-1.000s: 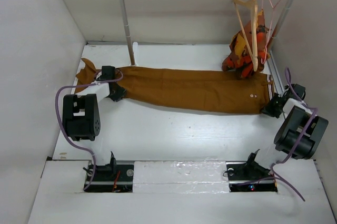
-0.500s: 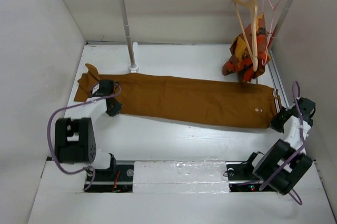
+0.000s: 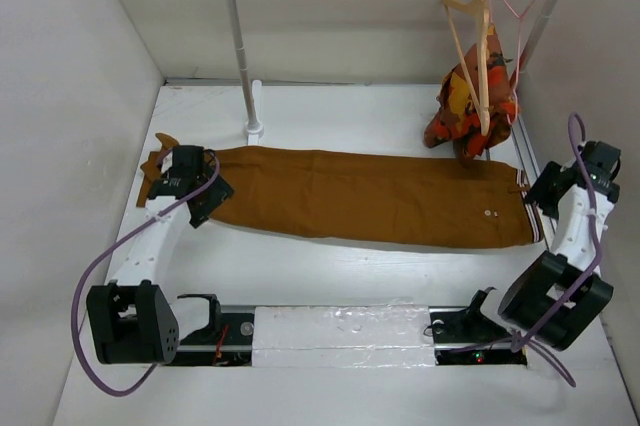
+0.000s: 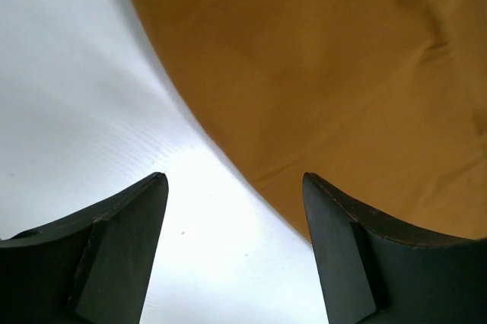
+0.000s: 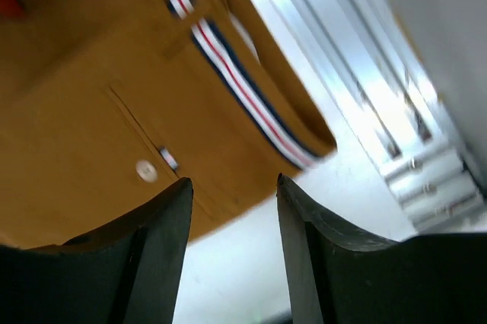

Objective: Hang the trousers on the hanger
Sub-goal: Fold the trousers at the center of the board.

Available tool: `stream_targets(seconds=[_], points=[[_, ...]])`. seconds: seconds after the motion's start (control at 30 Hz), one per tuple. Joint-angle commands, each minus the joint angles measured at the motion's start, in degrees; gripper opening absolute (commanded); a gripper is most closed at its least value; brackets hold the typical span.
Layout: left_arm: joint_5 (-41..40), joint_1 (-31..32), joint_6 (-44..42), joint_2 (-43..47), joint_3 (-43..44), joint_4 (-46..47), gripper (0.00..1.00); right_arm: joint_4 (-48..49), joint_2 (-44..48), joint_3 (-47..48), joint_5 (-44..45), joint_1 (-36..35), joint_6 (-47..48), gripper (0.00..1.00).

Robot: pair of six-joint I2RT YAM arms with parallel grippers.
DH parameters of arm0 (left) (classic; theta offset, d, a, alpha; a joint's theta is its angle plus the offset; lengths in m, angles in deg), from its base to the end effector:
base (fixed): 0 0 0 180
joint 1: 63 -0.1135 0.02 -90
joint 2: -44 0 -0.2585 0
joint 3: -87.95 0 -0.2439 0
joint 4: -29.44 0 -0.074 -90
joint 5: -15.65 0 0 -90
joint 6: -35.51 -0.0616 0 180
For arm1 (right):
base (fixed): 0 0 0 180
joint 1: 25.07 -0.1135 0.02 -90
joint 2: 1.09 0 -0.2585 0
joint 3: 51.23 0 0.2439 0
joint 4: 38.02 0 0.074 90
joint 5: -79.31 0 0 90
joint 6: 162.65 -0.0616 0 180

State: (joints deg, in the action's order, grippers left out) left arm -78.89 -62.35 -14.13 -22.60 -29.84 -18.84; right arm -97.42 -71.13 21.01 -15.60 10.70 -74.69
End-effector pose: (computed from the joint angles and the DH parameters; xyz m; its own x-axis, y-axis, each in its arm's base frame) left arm 0.2427 0.0021 0.2244 -0.5821 -0.6390 -0.5028 -0.5429 0.7658 -0.3447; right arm 0.2050 -0.1412 0.2520 -0.6622 0.5208 -0.5388 0.5687 0.8175 0.0912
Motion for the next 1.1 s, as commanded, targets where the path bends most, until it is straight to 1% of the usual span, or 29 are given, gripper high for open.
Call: stream_targets(seconds=[0.0, 0.03, 0.07, 0.1, 0.13, 0.17, 0.2, 0.23, 0.27, 0.3, 0.33, 0.37, 0.43, 0.47, 0.57, 0.67, 0.83, 0.9, 0.97, 1.0, 1.03, 1.07], points=[[-4.5, 0.7, -1.9, 1.7, 7.0, 0.3, 0.67, 7.4, -2.2, 6.9, -6.0, -0.5, -1.2, 0.53], [-5.1, 0.7, -1.9, 0.5, 8.0, 3.1, 0.66, 8.6, -3.9, 8.0, -7.6, -1.1, -2.3, 0.44], [-7.6, 0.7, -2.0, -0.2, 8.8, 4.8, 0.64, 11.7, -7.7, 8.8, -9.2, -1.1, -2.6, 0.33], [-9.0, 0.7, -2.0, -2.1, 9.7, 7.9, 0.62, 13.2, -12.4, 10.5, -10.5, -1.1, -2.9, 0.00], [-9.0, 0.7, -2.2, -3.7, 10.6, 8.6, 0.61, 13.2, -12.5, 11.8, -10.6, -1.1, -2.8, 0.00], [-12.5, 0.2, -1.5, -6.9, 14.2, 8.7, 0.60, 9.9, -19.9, 15.2, -10.6, -1.1, -1.0, 0.00], [-12.5, 0.1, -1.5, -8.4, 14.3, 8.7, 0.60, 9.8, -20.0, 15.2, -10.6, -1.1, 0.5, 0.00], [-12.2, -1.7, -1.6, -10.1, 15.4, 9.0, 0.60, 9.2, -21.9, 18.1, -11.5, -1.1, 1.3, 0.02], [-13.1, -1.7, -1.7, -11.6, 16.7, 8.9, 0.60, 6.1, -25.1, 19.6, -10.9, -1.1, 3.4, 0.06], [-14.3, -1.7, -1.8, -14.1, 18.7, 8.9, 0.60, 5.5, -25.8, 20.2, -10.7, -1.7, 4.5, 0.13], [-16.5, -1.7, -2.2, -15.5, 19.4, 9.2, 0.60, 6.0, -26.1, 20.1, -10.0, -1.7, 5.5, 0.39], [-17.2, -1.7, -2.2, -16.5, 19.9, 9.3, 0.60, 5.9, -26.3, 19.9, -9.9, -1.7, 5.8, 0.48], [-17.3, -2.2, -1.8, -20.1, 21.6, 8.3, 0.60, 6.4, -26.8, 19.6, -9.2, -1.7, 6.2, 0.58], [-17.3, -2.2, -1.4, -21.0, 22.0, 8.1, 0.60, 6.9, -27.0, 18.7, -9.3, -1.7, 6.3, 0.58], [-16.6, -2.2, -0.3, -24.9, 22.8, 8.3, 0.59, 8.6, -28.4, 16.5, -7.5, -2.3, 6.4, 0.59], [-16.8, -2.2, 0.2, -28.1, 24.7, 7.4, 0.59, 11.1, -29.9, 14.3, -9.9, -3.5, 6.7, 0.59], [-19.0, -2.2, 0.2, -30.9, 26.6, 6.5, 0.58, 13.7, -32.3, 12.3, -12.1, -4.1, 5.5, 0.54], [-19.4, -2.8, 0.3, -31.0, 26.7, 6.4, 0.58, 13.7, -32.3, 12.5, -11.1, -4.7, 4.9, 0.45], [-20.0, -3.4, 0.3, -30.7, 27.0, 6.7, 0.58, 14.2, -29.8, 12.1, -7.5, -5.3, 4.3, 0.34], [-20.5, -3.4, 0.3, -30.5, 27.4, 6.7, 0.58, 14.2, -29.1, 12.3, -6.4, -5.3, 3.7, 0.26], [-21.8, -3.4, 0.2, -30.6, 27.6, 6.4, 0.58, 14.1, -28.4, 12.5, -5.1, -5.3, 3.3, 0.15], [-22.7, -3.4, 0.2, -30.7, 28.0, 6.3, 0.58, 14.0, -28.0, 12.5, -4.9, -5.3, 2.9, 0.11]])
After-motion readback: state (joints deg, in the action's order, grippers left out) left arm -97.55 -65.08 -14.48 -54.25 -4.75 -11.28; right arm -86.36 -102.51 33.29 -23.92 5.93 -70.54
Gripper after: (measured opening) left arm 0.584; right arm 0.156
